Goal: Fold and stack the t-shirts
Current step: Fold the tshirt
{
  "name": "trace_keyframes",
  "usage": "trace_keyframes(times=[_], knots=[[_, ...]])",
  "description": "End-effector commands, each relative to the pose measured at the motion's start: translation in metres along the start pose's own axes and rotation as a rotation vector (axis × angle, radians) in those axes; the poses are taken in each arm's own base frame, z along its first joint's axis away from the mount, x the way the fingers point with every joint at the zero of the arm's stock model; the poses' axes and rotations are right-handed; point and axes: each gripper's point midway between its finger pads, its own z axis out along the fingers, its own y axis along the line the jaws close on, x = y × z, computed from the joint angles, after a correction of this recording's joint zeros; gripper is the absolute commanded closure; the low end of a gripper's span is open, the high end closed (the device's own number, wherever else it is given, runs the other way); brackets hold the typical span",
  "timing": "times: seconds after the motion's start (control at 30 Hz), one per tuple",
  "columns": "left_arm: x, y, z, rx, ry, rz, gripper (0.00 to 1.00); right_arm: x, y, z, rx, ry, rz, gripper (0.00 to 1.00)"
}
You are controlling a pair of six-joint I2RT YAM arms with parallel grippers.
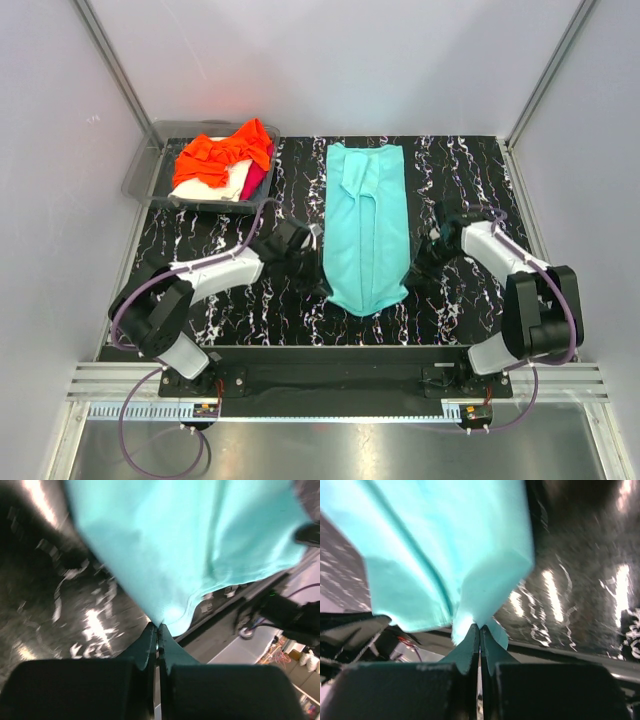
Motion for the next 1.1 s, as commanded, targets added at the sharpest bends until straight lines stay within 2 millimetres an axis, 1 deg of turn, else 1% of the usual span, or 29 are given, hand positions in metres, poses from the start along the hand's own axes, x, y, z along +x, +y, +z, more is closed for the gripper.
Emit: trace_keyframes(times=[0.0,0.03,0.07,0.1,0.13,0.17,0.2,0.23,0.27,0.3,0.33,0.37,0.4,0.43,0.47,0.5,0.53,0.6,0.67,0.7,0.73,0.77,0.93,0.97,1.07], knots=[[-0.043,-0.035,-0.021,0.062,-0.096,0.086,1.00,-0.028,0.031,-0.020,-0.047,-0.069,-0.042,1.00],[-0.056,-0.042,-0.023,0.063,-0.111,0.086,1.00,-0.039,0.039,-0.022,-0.052,-0.079,-0.055,1.00],[-0.064,-0.043,-0.025,0.067,-0.121,0.086,1.00,-0.043,0.042,-0.023,-0.049,-0.073,-0.055,1.00],[-0.078,-0.041,-0.028,0.069,-0.138,0.064,1.00,-0.049,0.045,-0.024,-0.051,-0.078,-0.057,1.00],[-0.093,-0.046,-0.028,0.079,-0.157,0.060,1.00,-0.063,0.052,-0.027,-0.057,-0.090,-0.062,1.00],[-0.101,-0.047,-0.028,0.088,-0.157,0.055,1.00,-0.069,0.054,-0.029,-0.057,-0.093,-0.061,1.00],[-0.116,-0.045,-0.032,0.090,-0.181,0.044,1.00,-0.077,0.057,-0.030,-0.059,-0.099,-0.060,1.00],[-0.131,-0.048,-0.029,0.093,-0.190,0.038,1.00,-0.092,0.064,-0.033,-0.067,-0.113,-0.062,1.00],[-0.139,-0.049,-0.030,0.107,-0.192,0.028,1.00,-0.099,0.065,-0.034,-0.064,-0.113,-0.057,1.00],[-0.151,-0.048,-0.032,0.111,-0.205,0.018,1.00,-0.106,0.067,-0.036,-0.067,-0.117,-0.054,1.00],[-0.166,-0.055,-0.035,0.126,-0.229,0.026,1.00,-0.122,0.072,-0.036,-0.073,-0.125,-0.054,1.00],[-0.172,-0.050,-0.028,0.122,-0.216,0.012,1.00,-0.127,0.071,-0.036,-0.069,-0.119,-0.048,1.00],[-0.182,-0.047,-0.027,0.126,-0.224,0.002,1.00,-0.134,0.073,-0.036,-0.072,-0.118,-0.046,1.00],[-0.192,-0.053,-0.030,0.140,-0.237,0.008,1.00,-0.144,0.076,-0.034,-0.081,-0.116,-0.049,1.00],[-0.197,-0.053,-0.028,0.147,-0.235,0.001,1.00,-0.150,0.076,-0.034,-0.083,-0.116,-0.044,1.00],[-0.204,-0.044,-0.021,0.137,-0.229,-0.015,1.00,-0.155,0.077,-0.034,-0.087,-0.117,-0.046,1.00],[-0.213,-0.048,-0.023,0.145,-0.245,-0.010,1.00,-0.164,0.080,-0.031,-0.093,-0.120,-0.052,1.00],[-0.223,-0.038,-0.017,0.136,-0.243,-0.036,1.00,-0.172,0.084,-0.029,-0.109,-0.118,-0.054,1.00],[-0.234,-0.039,-0.018,0.148,-0.254,-0.040,1.00,-0.183,0.089,-0.025,-0.122,-0.117,-0.059,1.00],[-0.238,-0.034,-0.015,0.144,-0.254,-0.050,1.00,-0.188,0.090,-0.025,-0.129,-0.119,-0.059,1.00],[-0.245,-0.036,-0.017,0.151,-0.267,-0.046,1.00,-0.195,0.093,-0.023,-0.139,-0.121,-0.060,1.00],[-0.248,-0.036,-0.018,0.157,-0.271,-0.048,1.00,-0.199,0.094,-0.023,-0.144,-0.125,-0.057,1.00],[-0.266,-0.034,-0.013,0.177,-0.282,-0.060,1.00,-0.216,0.095,-0.024,-0.166,-0.136,-0.039,1.00],[-0.267,-0.038,-0.012,0.188,-0.280,-0.056,1.00,-0.218,0.095,-0.025,-0.169,-0.135,-0.035,1.00],[-0.274,-0.038,-0.010,0.195,-0.286,-0.055,1.00,-0.224,0.092,-0.026,-0.177,-0.139,-0.024,1.00]])
